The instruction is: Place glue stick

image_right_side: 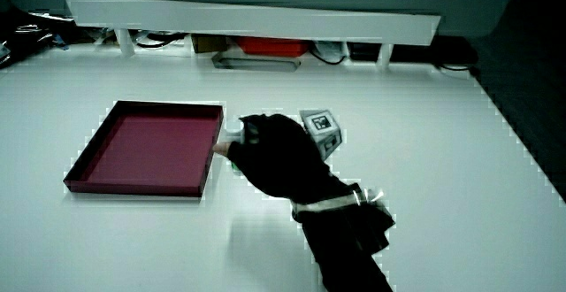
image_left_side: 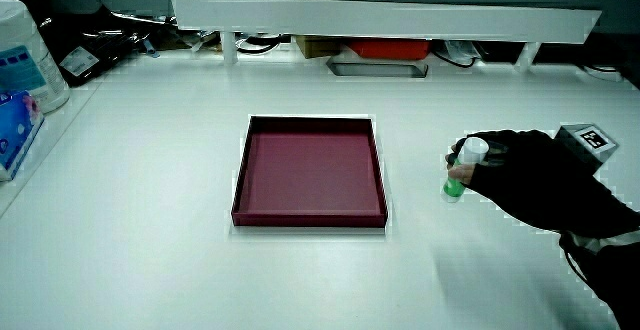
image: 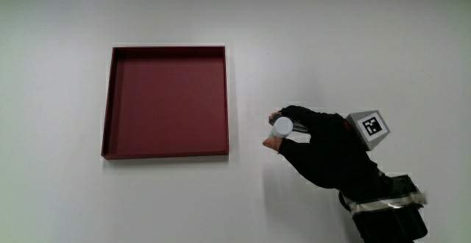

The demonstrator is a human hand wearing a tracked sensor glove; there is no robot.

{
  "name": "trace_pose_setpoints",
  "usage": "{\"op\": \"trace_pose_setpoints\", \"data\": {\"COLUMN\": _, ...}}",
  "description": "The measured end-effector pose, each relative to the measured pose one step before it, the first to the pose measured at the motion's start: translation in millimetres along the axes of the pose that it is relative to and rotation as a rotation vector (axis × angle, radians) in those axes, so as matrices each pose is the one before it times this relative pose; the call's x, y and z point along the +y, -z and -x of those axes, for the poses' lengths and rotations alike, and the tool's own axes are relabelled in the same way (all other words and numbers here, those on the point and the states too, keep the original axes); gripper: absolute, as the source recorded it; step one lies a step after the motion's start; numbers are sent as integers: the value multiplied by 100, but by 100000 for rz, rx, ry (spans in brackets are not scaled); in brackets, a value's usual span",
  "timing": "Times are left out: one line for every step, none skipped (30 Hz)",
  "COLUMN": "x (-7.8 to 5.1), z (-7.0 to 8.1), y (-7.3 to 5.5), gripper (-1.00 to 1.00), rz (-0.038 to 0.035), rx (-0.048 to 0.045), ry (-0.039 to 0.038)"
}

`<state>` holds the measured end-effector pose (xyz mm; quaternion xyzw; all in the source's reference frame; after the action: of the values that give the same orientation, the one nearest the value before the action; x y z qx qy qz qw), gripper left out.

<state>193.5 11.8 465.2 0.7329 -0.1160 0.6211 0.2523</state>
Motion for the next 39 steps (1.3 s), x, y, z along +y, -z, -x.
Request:
{"op": "trace_pose_setpoints", "data": {"x": -184, "z": -413, "y": -139, "gripper": 0, "rz": 159, "rx": -1205, "ry": 602}}
{"op": "trace_pose_setpoints", "data": {"x": -209, "z": -247, "y": -92, "gripper": 0, "rz": -457, "rx": -28, "ry": 495}}
{"op": "trace_pose_setpoints", "data": {"x": -194, "z": -471, "y": -130, "gripper": 0, "rz": -134, "rx": -515, "ry": 327}}
{"op": "trace_pose_setpoints", "data": {"x": -161, "z": -81, "y": 8, "gripper": 0, "rz": -77, "rx": 759, "ry": 335}}
{"op": "trace_pose_setpoints", "data": {"x": -150, "z": -409, "y": -49, "gripper": 0, "rz": -53, "rx": -861, "ry": 44}}
{"op": "trace_pose_setpoints", "data": {"x": -165, "z": -374, "y": -26, "gripper": 0, "rz": 213, "rx": -949, "ry": 748}}
{"op": "trace_pose_setpoints", "data": {"x": -182, "z": -416, "y": -12, "gripper": 0, "rz": -309, "rx": -448, "ry": 762}}
{"op": "trace_pose_setpoints", "data": {"x": -183, "z": -178, "y": 76, "gripper": 0, "rz": 302, "rx": 1390, "ry": 239}}
{"op": "trace_pose_setpoints", "data": {"x": -193, "z": -436, "y": 17, "gripper": 0, "rz": -62, "rx": 63, "ry": 1029}}
{"op": "trace_pose_setpoints", "data": {"x": -137, "z": -495, "y": 47, "gripper": 0, "rz": -71, "rx": 408, "ry": -57}}
{"op": "trace_pose_setpoints", "data": {"x": -186, "z": -273, "y": 112, "gripper": 0, "rz": 56, "rx": 1113, "ry": 2243}}
{"op": "trace_pose_setpoints", "data": {"x": -111, "z": -382, "y": 47, "gripper": 0, "rz": 504, "rx": 144, "ry": 281}}
{"op": "trace_pose_setpoints", "data": {"x": -124, "z": -563, "y": -36, "gripper": 0, "rz": 153, "rx": -1449, "ry": 1322}}
{"op": "trace_pose_setpoints", "data": {"x": -153, "z": -107, "y": 92, "gripper": 0, "rz": -115, "rx": 1148, "ry": 2115}}
{"op": "trace_pose_setpoints", "data": {"x": -74, "z": -426, "y": -40, "gripper": 0, "rz": 227, "rx": -1321, "ry": 224}}
{"op": "trace_pose_setpoints", "data": {"x": -91, "z": -157, "y": 68, "gripper": 0, "rz": -104, "rx": 1459, "ry": -957}}
{"op": "trace_pose_setpoints", "data": {"x": -117, "z": -270, "y": 4, "gripper": 0, "rz": 118, "rx": 8, "ry": 1361}}
{"op": "trace_pose_setpoints", "data": {"x": -100, "z": -104, "y": 57, "gripper": 0, "rz": -91, "rx": 473, "ry": 240}}
{"op": "trace_pose_setpoints", "data": {"x": -109, "z": -57, "y": 36, "gripper": 0, "rz": 298, "rx": -304, "ry": 1549}}
{"op": "trace_pose_setpoints", "data": {"x": -41, "z": -439, "y": -43, "gripper": 0, "rz": -56, "rx": -661, "ry": -490}}
{"op": "trace_pose_setpoints", "data": {"x": -85, "z": -202, "y": 38, "gripper": 0, "rz": 84, "rx": 396, "ry": 987}}
{"op": "trace_pose_setpoints", "data": {"x": -35, "z": -128, "y": 85, "gripper": 0, "rz": -90, "rx": 1191, "ry": -601}}
{"op": "trace_pose_setpoints", "data": {"x": -44, "z": -20, "y": 127, "gripper": 0, "rz": -90, "rx": 1712, "ry": -567}}
{"op": "trace_pose_setpoints", "data": {"x": -17, "z": -429, "y": -32, "gripper": 0, "rz": 294, "rx": -1328, "ry": 863}}
{"op": "trace_pose_setpoints", "data": {"x": -71, "z": 121, "y": 113, "gripper": 0, "rz": 61, "rx": 679, "ry": 520}}
{"op": "trace_pose_setpoints", "data": {"x": -46, "z": -302, "y": 12, "gripper": 0, "rz": 108, "rx": 1166, "ry": 696}}
{"op": "trace_pose_setpoints", "data": {"x": -34, "z": -160, "y": -5, "gripper": 0, "rz": 133, "rx": 1347, "ry": -764}}
{"op": "trace_pose_setpoints", "data": {"x": -69, "z": -116, "y": -32, "gripper": 0, "rz": -253, "rx": 500, "ry": 172}}
{"op": "trace_pose_setpoints", "data": {"x": -52, "z": -68, "y": -57, "gripper": 0, "rz": -163, "rx": -313, "ry": 256}}
{"op": "trace_pose_setpoints", "data": {"x": -8, "z": -306, "y": -95, "gripper": 0, "rz": -44, "rx": 448, "ry": -105}}
{"op": "trace_pose_setpoints", "data": {"x": -23, "z": 26, "y": 8, "gripper": 0, "rz": -98, "rx": 1627, "ry": -45}}
{"op": "trace_pose_setpoints", "data": {"x": -15, "z": -19, "y": -10, "gripper": 0, "rz": 139, "rx": 1444, "ry": -676}}
{"op": "trace_pose_setpoints", "data": {"x": -39, "z": -150, "y": -74, "gripper": 0, "rz": -234, "rx": 39, "ry": 1307}}
{"op": "trace_pose_setpoints", "data": {"x": 15, "z": -197, "y": -64, "gripper": 0, "rz": -206, "rx": -391, "ry": -1053}}
{"op": "trace_pose_setpoints", "data": {"x": -7, "z": 131, "y": 65, "gripper": 0, "rz": 187, "rx": 446, "ry": 224}}
{"op": "trace_pose_setpoints", "data": {"x": 10, "z": 0, "y": 43, "gripper": 0, "rz": 144, "rx": 1246, "ry": -158}}
{"op": "trace_pose_setpoints", "data": {"x": -18, "z": 107, "y": 16, "gripper": 0, "rz": 126, "rx": -258, "ry": -224}}
{"op": "trace_pose_setpoints", "data": {"x": -23, "z": -165, "y": -67, "gripper": 0, "rz": -422, "rx": -384, "ry": 491}}
{"op": "trace_pose_setpoints", "data": {"x": 0, "z": -88, "y": -19, "gripper": 0, "rz": 142, "rx": 577, "ry": -147}}
